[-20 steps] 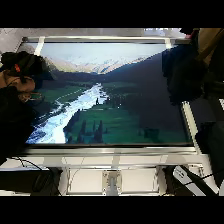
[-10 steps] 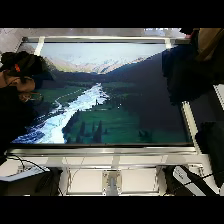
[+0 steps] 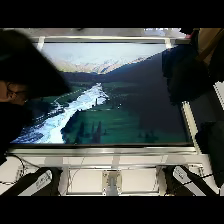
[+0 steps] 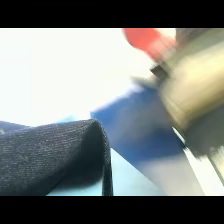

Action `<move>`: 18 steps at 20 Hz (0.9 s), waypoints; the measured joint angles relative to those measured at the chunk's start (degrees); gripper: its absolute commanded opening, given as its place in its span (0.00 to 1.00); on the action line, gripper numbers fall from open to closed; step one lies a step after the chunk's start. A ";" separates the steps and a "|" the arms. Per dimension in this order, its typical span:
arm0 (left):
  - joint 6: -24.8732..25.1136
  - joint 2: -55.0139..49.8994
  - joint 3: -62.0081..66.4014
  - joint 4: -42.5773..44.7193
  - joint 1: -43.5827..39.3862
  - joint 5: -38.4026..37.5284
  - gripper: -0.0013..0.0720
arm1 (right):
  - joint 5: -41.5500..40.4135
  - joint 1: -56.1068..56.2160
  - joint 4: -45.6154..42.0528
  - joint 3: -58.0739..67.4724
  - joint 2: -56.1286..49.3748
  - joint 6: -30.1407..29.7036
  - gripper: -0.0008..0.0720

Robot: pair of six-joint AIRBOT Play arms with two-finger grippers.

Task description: Fold the clothes and pants, and hang the long-sleeved shirts on hangers.

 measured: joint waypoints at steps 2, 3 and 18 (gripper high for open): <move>-1.11 -3.21 -0.02 2.43 -14.69 6.86 0.09 | -0.07 0.00 -4.17 0.37 -0.46 -0.09 0.42; -1.36 -5.16 -0.02 3.10 -20.83 10.16 0.09 | -0.04 0.00 -5.66 0.48 -0.72 -0.13 0.42; -8.59 -24.13 0.04 5.75 -32.37 12.00 0.81 | 1.95 0.00 -8.52 -13.49 -3.72 -1.88 0.42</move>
